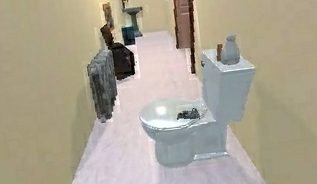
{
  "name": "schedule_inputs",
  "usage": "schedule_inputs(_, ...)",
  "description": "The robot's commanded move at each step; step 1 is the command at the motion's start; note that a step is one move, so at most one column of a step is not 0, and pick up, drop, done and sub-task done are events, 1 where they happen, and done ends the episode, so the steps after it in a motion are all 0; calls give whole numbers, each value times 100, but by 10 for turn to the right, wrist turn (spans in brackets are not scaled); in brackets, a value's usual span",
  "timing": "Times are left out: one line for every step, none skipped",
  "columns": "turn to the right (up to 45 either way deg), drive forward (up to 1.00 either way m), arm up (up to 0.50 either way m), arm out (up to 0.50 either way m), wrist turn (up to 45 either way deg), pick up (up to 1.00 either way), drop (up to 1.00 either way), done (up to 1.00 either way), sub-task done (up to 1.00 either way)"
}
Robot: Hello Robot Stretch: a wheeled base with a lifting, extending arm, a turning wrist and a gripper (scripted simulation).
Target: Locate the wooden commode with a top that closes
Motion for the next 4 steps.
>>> schedule_inputs(0,30,0,0,0,0,0,0,0)
schedule_inputs(-330,0,0,0,0,0,0,0,0)
schedule_inputs(0,100,0,0,0,0,0,0,0)
schedule_inputs(-210,0,0,0,0,0,0,0,0)
